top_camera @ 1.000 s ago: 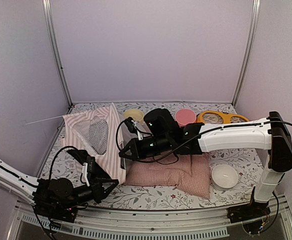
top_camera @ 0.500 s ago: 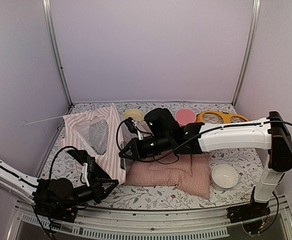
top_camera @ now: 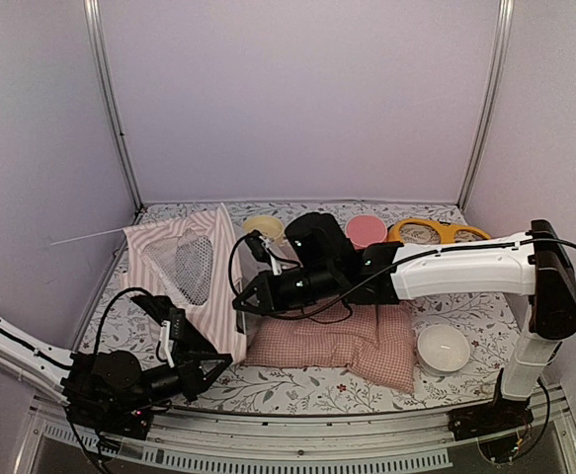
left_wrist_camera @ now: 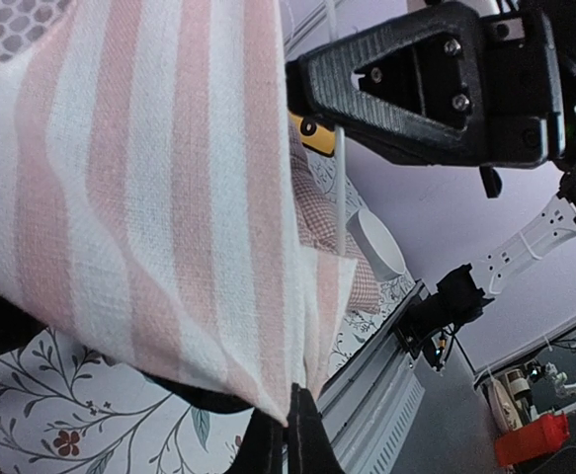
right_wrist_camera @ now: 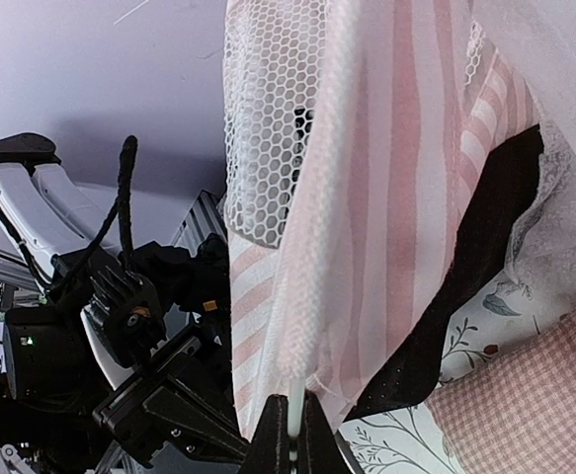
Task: Set up the pet tent
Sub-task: Insert the tent pole into the pole socket of the pet tent.
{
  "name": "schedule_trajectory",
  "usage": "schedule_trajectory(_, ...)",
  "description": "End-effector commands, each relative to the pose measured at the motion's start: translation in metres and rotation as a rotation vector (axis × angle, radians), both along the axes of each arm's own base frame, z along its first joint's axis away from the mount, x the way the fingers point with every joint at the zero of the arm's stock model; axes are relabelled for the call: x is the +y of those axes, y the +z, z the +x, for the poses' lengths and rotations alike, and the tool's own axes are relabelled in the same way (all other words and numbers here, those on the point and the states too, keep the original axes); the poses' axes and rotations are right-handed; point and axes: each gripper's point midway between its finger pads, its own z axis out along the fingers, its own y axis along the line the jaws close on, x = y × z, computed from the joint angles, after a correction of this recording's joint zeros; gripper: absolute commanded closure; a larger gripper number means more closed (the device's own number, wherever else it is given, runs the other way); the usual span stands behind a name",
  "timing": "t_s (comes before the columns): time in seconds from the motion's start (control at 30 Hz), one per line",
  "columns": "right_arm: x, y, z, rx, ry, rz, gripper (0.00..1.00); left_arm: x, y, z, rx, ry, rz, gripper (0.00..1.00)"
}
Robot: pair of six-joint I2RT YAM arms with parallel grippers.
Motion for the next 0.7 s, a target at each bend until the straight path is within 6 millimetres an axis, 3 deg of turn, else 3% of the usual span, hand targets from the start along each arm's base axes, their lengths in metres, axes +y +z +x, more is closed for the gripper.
schedule_trajectory(0.0, 0.0, 0.069, 0.073, -0.194, -0.222, 0.213, 1.0, -0.011, -0.038, -0.062, 0.051, -0.328, 0.134, 1.0)
schedule_trajectory(0.67, 0.013, 0.047, 0.053, -0.143, -0.172, 0.189, 1.0, -0.007, -0.031, -0.054, 0.037, -0.289, 0.107, 1.0)
